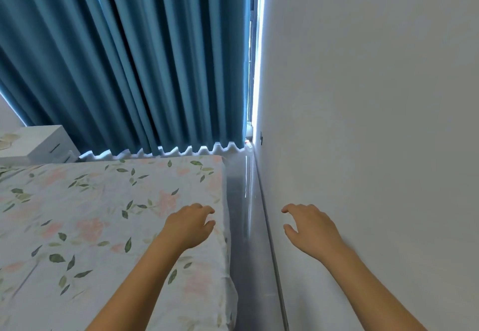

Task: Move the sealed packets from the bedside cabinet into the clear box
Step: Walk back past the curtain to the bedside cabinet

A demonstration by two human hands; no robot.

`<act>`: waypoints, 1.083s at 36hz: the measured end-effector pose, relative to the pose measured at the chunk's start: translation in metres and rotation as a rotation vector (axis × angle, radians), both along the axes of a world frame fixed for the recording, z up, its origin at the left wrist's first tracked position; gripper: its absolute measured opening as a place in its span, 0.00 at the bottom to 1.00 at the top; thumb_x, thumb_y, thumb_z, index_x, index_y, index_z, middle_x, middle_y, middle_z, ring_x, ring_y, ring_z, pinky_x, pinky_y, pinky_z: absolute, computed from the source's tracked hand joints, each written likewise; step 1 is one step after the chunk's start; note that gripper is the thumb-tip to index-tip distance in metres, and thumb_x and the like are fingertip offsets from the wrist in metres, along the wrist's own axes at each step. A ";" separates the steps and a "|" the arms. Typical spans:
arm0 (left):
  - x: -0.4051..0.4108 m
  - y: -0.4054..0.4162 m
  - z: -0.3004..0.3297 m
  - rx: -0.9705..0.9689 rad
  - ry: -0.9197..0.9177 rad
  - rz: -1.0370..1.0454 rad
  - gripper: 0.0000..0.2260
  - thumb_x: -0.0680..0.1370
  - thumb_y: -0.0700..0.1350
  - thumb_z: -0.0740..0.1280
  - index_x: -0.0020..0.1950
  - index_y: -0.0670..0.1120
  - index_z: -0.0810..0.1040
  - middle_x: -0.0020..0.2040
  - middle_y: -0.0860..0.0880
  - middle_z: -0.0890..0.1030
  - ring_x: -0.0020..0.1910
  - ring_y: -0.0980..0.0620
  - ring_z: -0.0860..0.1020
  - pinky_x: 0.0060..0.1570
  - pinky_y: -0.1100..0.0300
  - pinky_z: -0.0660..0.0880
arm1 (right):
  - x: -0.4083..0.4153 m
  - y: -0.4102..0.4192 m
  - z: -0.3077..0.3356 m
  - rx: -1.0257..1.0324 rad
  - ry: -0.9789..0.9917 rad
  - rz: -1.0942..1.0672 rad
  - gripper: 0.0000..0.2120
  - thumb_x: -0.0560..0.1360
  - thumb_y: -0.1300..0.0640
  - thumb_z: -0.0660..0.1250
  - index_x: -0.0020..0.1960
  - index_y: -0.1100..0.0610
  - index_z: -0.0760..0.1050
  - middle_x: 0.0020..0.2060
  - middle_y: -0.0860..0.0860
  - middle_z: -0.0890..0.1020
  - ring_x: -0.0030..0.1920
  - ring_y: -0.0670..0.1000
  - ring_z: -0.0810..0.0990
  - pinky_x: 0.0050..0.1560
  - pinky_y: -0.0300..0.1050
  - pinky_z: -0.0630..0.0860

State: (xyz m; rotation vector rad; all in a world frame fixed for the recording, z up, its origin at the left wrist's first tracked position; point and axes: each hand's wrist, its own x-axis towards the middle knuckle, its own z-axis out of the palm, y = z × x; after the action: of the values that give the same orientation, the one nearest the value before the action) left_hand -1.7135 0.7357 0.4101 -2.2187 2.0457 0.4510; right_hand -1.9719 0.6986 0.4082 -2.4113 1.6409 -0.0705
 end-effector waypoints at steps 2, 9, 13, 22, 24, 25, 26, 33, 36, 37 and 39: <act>0.013 -0.035 0.007 -0.013 -0.005 0.012 0.19 0.82 0.54 0.55 0.72 0.53 0.66 0.71 0.51 0.70 0.64 0.49 0.73 0.59 0.54 0.72 | 0.015 -0.041 0.007 -0.010 -0.006 0.007 0.19 0.79 0.51 0.56 0.70 0.49 0.65 0.61 0.46 0.76 0.61 0.51 0.72 0.58 0.44 0.69; 0.046 -0.143 0.010 0.058 -0.066 -0.016 0.21 0.81 0.56 0.54 0.74 0.54 0.64 0.73 0.51 0.67 0.68 0.47 0.69 0.64 0.51 0.69 | 0.051 -0.157 0.015 -0.003 -0.006 0.018 0.18 0.79 0.51 0.57 0.69 0.49 0.67 0.62 0.47 0.76 0.61 0.51 0.72 0.59 0.45 0.71; 0.056 -0.205 -0.005 0.091 -0.062 -0.045 0.21 0.81 0.56 0.54 0.74 0.54 0.63 0.73 0.51 0.67 0.69 0.48 0.69 0.63 0.51 0.69 | 0.070 -0.225 0.005 0.023 -0.005 0.023 0.18 0.79 0.50 0.57 0.68 0.49 0.68 0.62 0.47 0.76 0.62 0.51 0.72 0.60 0.46 0.71; 0.097 -0.382 -0.029 0.078 0.013 -0.002 0.20 0.81 0.55 0.56 0.73 0.54 0.65 0.72 0.52 0.68 0.68 0.49 0.69 0.62 0.54 0.70 | 0.120 -0.418 -0.012 -0.003 0.035 0.061 0.17 0.80 0.50 0.56 0.68 0.49 0.68 0.62 0.47 0.76 0.61 0.51 0.73 0.59 0.45 0.69; 0.110 -0.429 -0.030 0.061 0.012 0.026 0.20 0.81 0.55 0.56 0.73 0.54 0.65 0.71 0.52 0.69 0.68 0.50 0.69 0.62 0.54 0.70 | 0.132 -0.464 -0.013 0.000 0.023 0.063 0.17 0.80 0.50 0.56 0.68 0.48 0.68 0.62 0.47 0.76 0.61 0.51 0.72 0.60 0.45 0.69; 0.116 -0.451 -0.032 0.049 0.009 0.041 0.20 0.81 0.55 0.56 0.73 0.54 0.65 0.71 0.52 0.69 0.68 0.50 0.70 0.62 0.54 0.70 | 0.138 -0.486 -0.014 0.000 0.016 0.062 0.17 0.80 0.50 0.56 0.68 0.48 0.68 0.62 0.47 0.76 0.61 0.51 0.72 0.60 0.45 0.69; 0.122 -0.473 -0.032 0.040 0.010 0.052 0.20 0.81 0.55 0.56 0.72 0.54 0.65 0.70 0.52 0.70 0.67 0.50 0.70 0.62 0.54 0.71 | 0.143 -0.507 -0.014 0.002 0.010 0.062 0.17 0.80 0.50 0.56 0.68 0.48 0.68 0.62 0.47 0.76 0.61 0.50 0.73 0.60 0.44 0.69; 0.157 -0.591 -0.028 0.042 0.028 0.080 0.20 0.81 0.55 0.55 0.72 0.53 0.66 0.71 0.52 0.70 0.68 0.50 0.70 0.63 0.55 0.68 | 0.186 -0.624 -0.004 0.038 0.021 0.083 0.18 0.80 0.50 0.56 0.68 0.48 0.68 0.63 0.47 0.76 0.63 0.51 0.71 0.61 0.45 0.69; 0.170 -0.629 -0.020 0.016 0.061 0.094 0.20 0.81 0.54 0.55 0.73 0.52 0.66 0.71 0.52 0.70 0.69 0.50 0.69 0.64 0.56 0.67 | 0.206 -0.666 0.002 0.032 0.040 0.112 0.17 0.79 0.50 0.57 0.68 0.48 0.69 0.61 0.47 0.76 0.62 0.51 0.72 0.60 0.45 0.68; 0.176 -0.642 -0.018 0.009 0.070 0.099 0.20 0.81 0.53 0.55 0.73 0.52 0.65 0.71 0.52 0.70 0.69 0.50 0.69 0.63 0.56 0.67 | 0.212 -0.680 0.003 0.032 0.049 0.120 0.17 0.79 0.50 0.57 0.68 0.48 0.69 0.60 0.47 0.77 0.61 0.51 0.72 0.59 0.45 0.68; 0.188 -0.667 -0.014 0.002 0.079 0.112 0.20 0.81 0.53 0.56 0.73 0.52 0.66 0.71 0.51 0.70 0.69 0.50 0.69 0.62 0.56 0.67 | 0.223 -0.708 0.006 0.039 0.063 0.129 0.17 0.79 0.50 0.57 0.68 0.48 0.69 0.58 0.48 0.77 0.60 0.51 0.72 0.59 0.45 0.69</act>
State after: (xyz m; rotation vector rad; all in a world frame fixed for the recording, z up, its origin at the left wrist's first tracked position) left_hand -1.5254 0.0685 0.3957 -2.3593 1.9629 0.5584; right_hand -1.7488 -0.0092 0.4140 -2.5065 1.4924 0.0589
